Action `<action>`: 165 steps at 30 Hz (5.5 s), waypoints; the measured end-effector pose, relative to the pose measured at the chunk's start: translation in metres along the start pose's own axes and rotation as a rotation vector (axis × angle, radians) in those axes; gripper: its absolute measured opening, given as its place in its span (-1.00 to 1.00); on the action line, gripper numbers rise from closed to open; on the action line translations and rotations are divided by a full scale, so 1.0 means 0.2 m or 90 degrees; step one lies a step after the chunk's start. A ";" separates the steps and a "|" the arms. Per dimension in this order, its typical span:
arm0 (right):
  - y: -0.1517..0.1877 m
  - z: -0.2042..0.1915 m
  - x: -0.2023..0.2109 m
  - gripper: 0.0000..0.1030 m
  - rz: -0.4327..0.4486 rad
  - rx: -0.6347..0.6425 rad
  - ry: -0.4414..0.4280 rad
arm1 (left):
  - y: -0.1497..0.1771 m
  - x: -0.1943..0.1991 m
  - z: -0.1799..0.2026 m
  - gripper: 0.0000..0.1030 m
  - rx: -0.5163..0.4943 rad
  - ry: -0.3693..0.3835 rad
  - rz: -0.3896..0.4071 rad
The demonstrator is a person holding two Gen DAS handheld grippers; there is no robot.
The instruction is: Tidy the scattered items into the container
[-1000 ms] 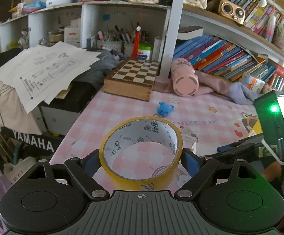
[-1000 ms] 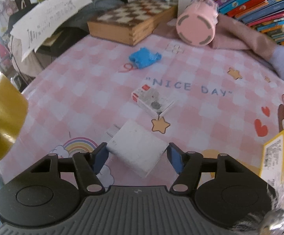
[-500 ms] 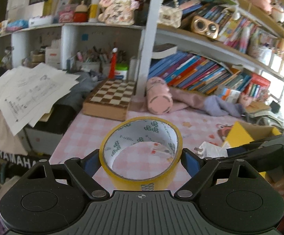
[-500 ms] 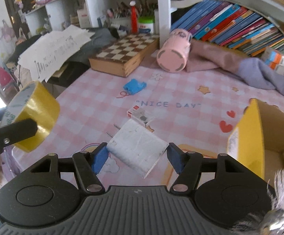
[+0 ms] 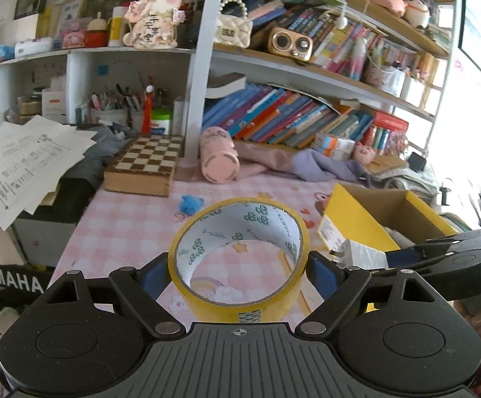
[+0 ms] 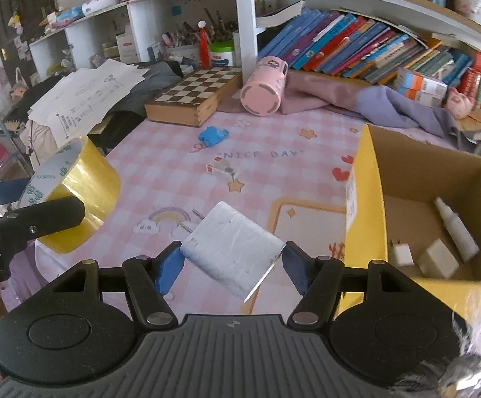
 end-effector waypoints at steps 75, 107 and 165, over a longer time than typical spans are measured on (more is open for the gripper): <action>0.42 0.75 0.56 0.23 0.060 -0.205 0.247 | -0.01 -0.32 0.96 0.70 -0.216 0.282 -0.018; 0.11 1.31 -0.24 0.23 -0.099 0.151 -0.003 | -0.15 -1.32 1.31 0.70 -0.143 0.158 -0.278; 0.23 0.98 0.33 0.34 0.122 -0.094 0.255 | -0.14 -0.49 0.79 0.82 -0.092 0.130 0.002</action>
Point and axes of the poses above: each gripper's, at about its wrist camera, not at the fingertips, and x roughly against the way its jaws point, z to its right, y to its underside, the point moved 3 cm from there along -x, roughly the way its jaws point, and after that the axes turned 7 degrees about x, right-handed, at the moved point
